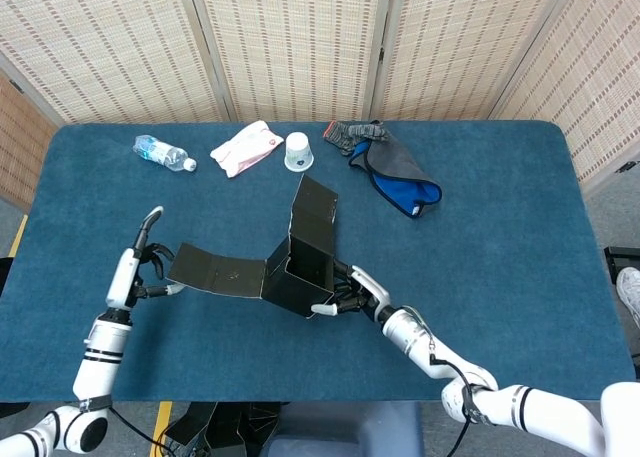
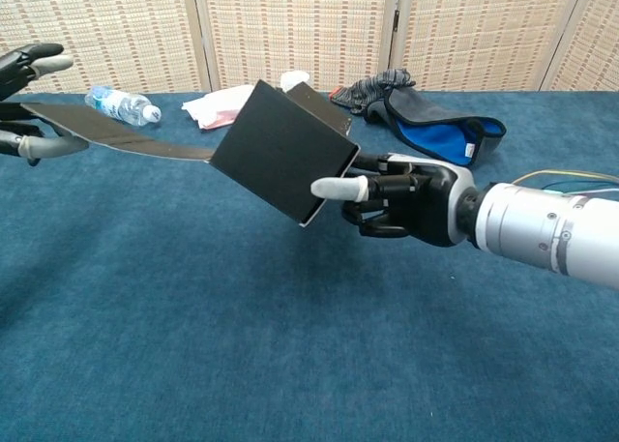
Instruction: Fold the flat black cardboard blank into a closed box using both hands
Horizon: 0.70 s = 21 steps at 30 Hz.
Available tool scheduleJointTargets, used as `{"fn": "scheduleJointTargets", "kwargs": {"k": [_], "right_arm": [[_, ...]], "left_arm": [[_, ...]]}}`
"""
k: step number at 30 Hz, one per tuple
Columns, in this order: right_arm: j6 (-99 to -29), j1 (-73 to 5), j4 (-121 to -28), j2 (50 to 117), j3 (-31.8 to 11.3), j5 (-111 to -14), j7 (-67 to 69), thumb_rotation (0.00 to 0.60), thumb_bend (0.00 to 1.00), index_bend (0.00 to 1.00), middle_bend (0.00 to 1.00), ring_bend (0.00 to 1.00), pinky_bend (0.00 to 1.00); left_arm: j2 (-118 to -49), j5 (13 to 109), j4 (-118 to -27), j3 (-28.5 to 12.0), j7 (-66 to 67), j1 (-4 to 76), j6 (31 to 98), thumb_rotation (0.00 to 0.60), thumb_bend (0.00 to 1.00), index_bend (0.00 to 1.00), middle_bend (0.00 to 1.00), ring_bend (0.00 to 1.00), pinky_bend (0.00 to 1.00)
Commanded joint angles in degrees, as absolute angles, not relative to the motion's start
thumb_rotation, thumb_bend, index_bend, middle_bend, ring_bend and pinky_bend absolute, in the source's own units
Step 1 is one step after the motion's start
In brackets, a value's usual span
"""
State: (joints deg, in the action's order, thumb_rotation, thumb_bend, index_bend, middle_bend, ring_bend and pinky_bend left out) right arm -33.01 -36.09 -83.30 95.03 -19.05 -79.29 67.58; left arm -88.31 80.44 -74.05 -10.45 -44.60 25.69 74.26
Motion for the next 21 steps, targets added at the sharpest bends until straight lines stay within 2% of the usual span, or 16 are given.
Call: {"fn": "scheduleJointTargets", "kwargs": {"k": [1, 14, 21], "right_arm": [[-34.0, -37.1, -81.9, 96.2, -18.2, -80.1, 68.2, 0.6, 0.32, 0.4, 0.4, 0.73, 1.0], [-37.8, -38.5, -80.1, 98.6, -16.5, -78.4, 64.2, 0.6, 0.33, 0.4, 0.4, 0.74, 1.0], [-38.9, -39.2, -79.8, 99.7, -15.9, -77.2, 61.0, 0.6, 0.33, 0.4, 0.4, 0.74, 1.0]], "left_arm": [[-89.4, 81.5, -74.8, -10.5, -44.6, 26.1, 74.7, 0.6, 0.09, 0.0, 0.0, 0.49, 0.69], [-89.0, 80.8, -80.1, -11.5, -48.1, 26.9, 72.3, 0.6, 0.09, 0.0, 0.0, 0.49, 0.69], [-90.2, 79.9, -81.5, -12.7, -44.5, 27.3, 72.6, 0.6, 0.09, 0.0, 0.0, 0.48, 0.69]]}}
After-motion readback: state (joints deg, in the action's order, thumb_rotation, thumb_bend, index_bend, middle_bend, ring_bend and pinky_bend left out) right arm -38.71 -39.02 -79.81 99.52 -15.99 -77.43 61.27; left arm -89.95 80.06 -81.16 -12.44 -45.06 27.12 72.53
